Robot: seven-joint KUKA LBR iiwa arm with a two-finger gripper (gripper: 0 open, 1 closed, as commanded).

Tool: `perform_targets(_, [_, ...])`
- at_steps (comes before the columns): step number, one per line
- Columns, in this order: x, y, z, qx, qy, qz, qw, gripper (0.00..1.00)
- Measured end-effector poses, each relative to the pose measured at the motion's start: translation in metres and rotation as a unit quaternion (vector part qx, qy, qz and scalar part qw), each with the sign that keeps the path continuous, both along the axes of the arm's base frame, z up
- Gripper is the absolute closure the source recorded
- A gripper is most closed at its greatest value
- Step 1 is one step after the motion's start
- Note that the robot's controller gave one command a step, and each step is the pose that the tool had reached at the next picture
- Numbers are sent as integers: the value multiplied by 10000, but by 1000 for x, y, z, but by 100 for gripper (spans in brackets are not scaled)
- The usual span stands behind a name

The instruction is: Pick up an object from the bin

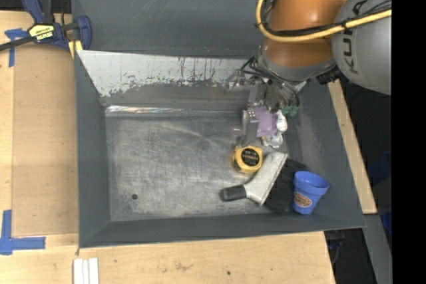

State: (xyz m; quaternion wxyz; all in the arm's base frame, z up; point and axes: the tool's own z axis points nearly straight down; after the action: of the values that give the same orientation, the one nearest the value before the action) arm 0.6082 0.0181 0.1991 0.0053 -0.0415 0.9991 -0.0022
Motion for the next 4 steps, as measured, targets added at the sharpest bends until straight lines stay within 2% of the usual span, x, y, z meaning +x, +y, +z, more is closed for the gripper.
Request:
perform_targets(1, [-35, -7, -35, 21, 16, 937, 9956, 0])
perform_targets(2, [-54, -17, -54, 6, 67, 1099, 9939, 0])
perform_targets(3, [-45, -60, -111, 44, 8, 1159, 9933, 100])
perform_targets(4, [-44, -60, -111, 41, 4, 1155, 9933, 100])
